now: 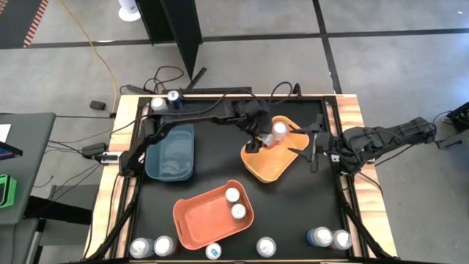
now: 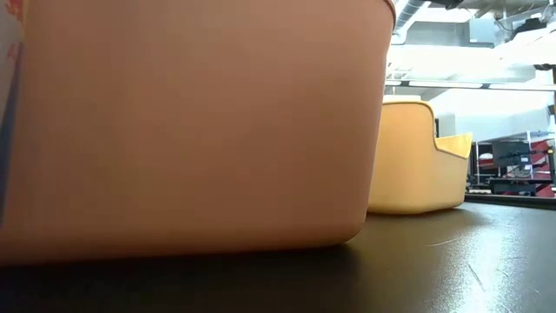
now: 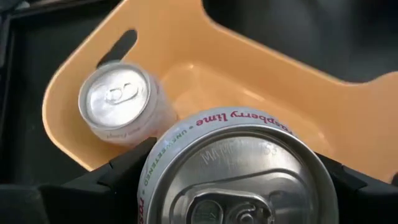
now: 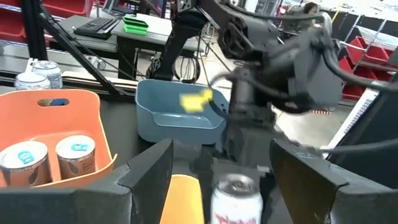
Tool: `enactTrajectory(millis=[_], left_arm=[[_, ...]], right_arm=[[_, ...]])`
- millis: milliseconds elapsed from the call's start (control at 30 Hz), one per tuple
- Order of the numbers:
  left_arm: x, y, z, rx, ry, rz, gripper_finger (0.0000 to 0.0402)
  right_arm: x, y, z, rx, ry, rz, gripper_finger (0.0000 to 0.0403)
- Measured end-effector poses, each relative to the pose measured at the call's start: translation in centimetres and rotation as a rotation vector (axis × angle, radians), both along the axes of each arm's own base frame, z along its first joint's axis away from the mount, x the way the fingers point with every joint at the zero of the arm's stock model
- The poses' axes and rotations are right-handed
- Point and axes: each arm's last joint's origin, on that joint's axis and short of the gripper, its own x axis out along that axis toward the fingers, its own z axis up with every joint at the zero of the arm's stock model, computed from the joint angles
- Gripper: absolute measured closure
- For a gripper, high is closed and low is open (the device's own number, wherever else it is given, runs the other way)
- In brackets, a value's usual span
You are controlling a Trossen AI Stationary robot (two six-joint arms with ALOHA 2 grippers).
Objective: Sort soda cans
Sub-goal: Put the pink soda can into the yellow bin
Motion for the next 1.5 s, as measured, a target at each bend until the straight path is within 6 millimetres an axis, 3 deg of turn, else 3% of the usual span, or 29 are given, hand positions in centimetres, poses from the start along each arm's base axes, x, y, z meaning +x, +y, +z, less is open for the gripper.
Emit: enactTrajectory(millis=[167,567,800,1333,1500], left_arm=[[0.5,0.3,-1.9,0.022,0.059,0.030,0.0104],[0.4,0.5,-2.1,0.033,0.087,0.099,0.0104],[0.2,0.6,-3.3,0.040,0.116,0.148,0.0096],[0.6,0.6,-3.0,0.032,0.069,0.164,0.0088],[0.5,0.6,-3.0,0.011,0.077,0.184,0.0067]], right_arm=[[0.0,0.1,0.0,0.000,-0.001,0.008,0.0121],[0.0,0.1,0.0,0.000,0.000,0.008,0.0121],[0.0,0.1,0.0,0.003,-0.001,0.008,0.0121],[0.0,0.1,0.0,0.011,-0.003,0.007,0.0121],[0.0,0.1,0.0,0.018,-0.004,0.006,0.0121]])
